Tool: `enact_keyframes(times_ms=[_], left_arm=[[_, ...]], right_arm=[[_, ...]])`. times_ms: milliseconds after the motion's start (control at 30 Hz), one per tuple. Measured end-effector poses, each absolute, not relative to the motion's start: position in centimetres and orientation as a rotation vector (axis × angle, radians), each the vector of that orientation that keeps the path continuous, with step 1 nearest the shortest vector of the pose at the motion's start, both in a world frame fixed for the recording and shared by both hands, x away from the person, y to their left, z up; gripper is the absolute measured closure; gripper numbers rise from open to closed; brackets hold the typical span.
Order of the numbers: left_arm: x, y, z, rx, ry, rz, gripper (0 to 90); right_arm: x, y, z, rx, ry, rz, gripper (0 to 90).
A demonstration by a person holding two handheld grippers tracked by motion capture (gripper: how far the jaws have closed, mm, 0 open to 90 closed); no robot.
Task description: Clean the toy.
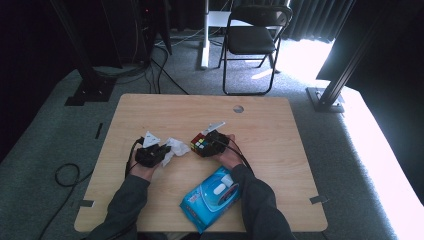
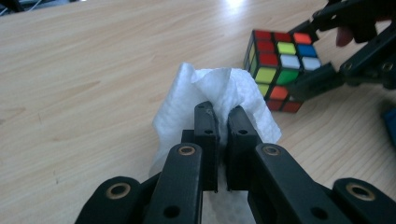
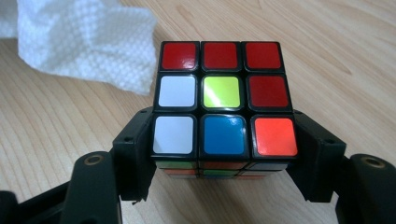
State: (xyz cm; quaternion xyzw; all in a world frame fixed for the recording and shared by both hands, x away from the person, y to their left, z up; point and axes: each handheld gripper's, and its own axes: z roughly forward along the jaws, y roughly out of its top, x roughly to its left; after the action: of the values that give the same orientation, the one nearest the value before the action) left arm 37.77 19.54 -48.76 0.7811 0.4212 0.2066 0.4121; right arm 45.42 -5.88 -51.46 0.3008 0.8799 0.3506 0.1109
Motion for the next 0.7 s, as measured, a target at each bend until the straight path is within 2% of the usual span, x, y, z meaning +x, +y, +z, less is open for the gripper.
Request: enact_keyframes(times_ms=[700], left_arm=[[39.1, 18.4, -45.5, 1.935, 1.005, 0.537, 85.9]], right_arm=[[45.1, -4.3, -49.9, 0.730, 2.612, 1.074, 33.8]])
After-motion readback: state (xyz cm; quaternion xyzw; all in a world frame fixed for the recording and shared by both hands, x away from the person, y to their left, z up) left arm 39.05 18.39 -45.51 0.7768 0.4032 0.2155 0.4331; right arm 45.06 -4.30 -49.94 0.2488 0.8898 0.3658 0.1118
